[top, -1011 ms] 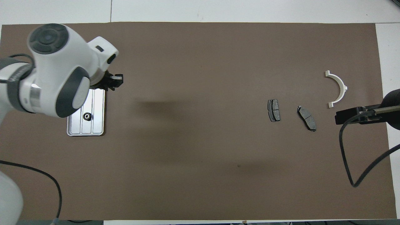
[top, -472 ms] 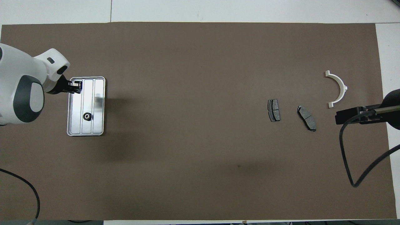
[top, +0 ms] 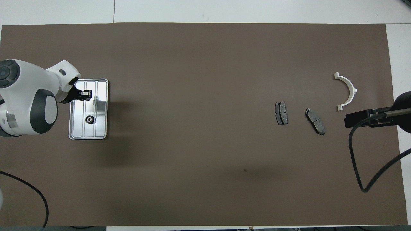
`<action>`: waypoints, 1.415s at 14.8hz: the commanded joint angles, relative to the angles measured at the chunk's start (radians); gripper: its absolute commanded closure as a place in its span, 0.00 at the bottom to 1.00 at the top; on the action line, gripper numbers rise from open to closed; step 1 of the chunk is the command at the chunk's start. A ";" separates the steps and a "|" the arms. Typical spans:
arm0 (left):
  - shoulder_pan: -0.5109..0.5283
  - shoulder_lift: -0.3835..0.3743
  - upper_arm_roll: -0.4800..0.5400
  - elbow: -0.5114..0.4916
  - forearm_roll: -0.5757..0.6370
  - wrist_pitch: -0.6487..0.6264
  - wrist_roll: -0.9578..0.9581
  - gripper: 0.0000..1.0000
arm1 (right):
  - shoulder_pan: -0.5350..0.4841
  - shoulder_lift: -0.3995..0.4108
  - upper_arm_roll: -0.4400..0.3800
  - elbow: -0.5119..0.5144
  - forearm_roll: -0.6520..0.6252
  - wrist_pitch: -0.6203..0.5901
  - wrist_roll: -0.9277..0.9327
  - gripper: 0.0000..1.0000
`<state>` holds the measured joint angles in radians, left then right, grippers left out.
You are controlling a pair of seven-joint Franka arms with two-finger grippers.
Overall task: Pick bearing gear from pile to tray
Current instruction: 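Lower the second bearing into the tray and open the left gripper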
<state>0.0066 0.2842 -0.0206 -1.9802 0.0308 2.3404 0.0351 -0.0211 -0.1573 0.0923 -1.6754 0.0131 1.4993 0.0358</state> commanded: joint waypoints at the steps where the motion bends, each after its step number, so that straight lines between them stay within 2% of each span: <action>1: 0.009 0.004 -0.005 -0.051 -0.011 0.085 0.011 1.00 | -0.026 0.004 0.007 -0.010 0.022 0.044 0.013 0.00; 21: 0.026 0.016 -0.005 -0.091 -0.011 0.137 0.014 1.00 | -0.026 0.007 0.004 -0.014 0.021 0.056 0.013 0.00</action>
<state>0.0174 0.3069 -0.0203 -2.0437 0.0297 2.4465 0.0351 -0.0318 -0.1440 0.0899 -1.6770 0.0131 1.5413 0.0361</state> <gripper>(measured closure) 0.815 0.000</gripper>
